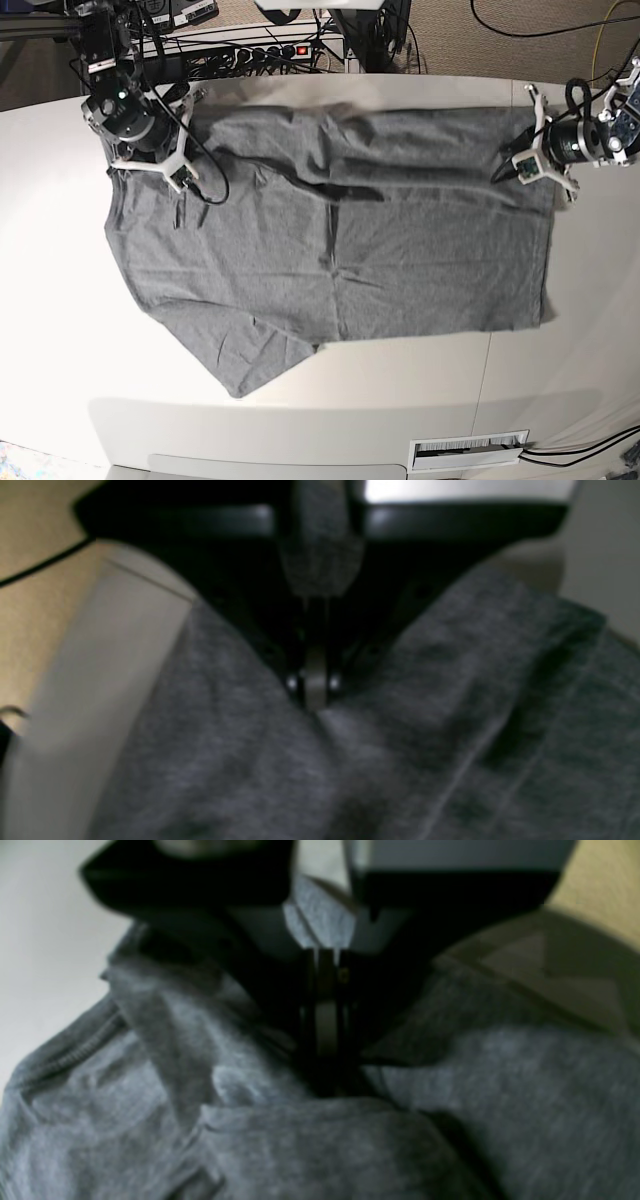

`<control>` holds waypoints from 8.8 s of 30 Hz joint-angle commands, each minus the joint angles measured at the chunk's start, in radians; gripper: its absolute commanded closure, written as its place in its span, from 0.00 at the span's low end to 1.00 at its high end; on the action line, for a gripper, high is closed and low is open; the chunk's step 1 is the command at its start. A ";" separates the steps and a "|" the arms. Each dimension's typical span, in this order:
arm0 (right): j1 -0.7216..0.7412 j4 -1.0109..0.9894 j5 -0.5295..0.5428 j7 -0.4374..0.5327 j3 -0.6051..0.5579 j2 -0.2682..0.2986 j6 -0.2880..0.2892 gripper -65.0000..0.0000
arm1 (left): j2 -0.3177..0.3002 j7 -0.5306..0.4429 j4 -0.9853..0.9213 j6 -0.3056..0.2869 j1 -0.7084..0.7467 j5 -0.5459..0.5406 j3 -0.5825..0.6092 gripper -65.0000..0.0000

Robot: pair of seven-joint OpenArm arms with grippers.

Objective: Fold the T-shirt properly
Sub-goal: 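Slide the shirt with both grippers, rotating it lengthwise, then grasp the shirt's hem corners with both grippers, then lift the hem corners and fold them toward the collar with both grippers, then drag the shirt's end with the right gripper while the left gripper holds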

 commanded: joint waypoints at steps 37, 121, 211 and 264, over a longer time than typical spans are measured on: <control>-0.005 0.242 0.067 0.233 0.307 -0.003 0.005 1.00 | -0.130 0.137 0.315 0.325 0.120 0.119 -0.310 1.00; 0.943 -1.004 0.000 0.491 0.079 -0.147 0.073 0.66 | 0.370 -0.090 -0.824 0.105 -0.586 -0.018 -0.363 0.64; 0.545 -0.311 0.364 -0.114 0.082 0.071 0.072 1.00 | 0.094 1.138 -0.727 -0.064 -0.586 -1.159 -0.363 1.00; 0.239 -0.142 0.367 -0.179 0.290 0.108 0.071 0.92 | 0.103 1.213 -0.717 -0.064 -0.229 -1.159 -0.364 0.60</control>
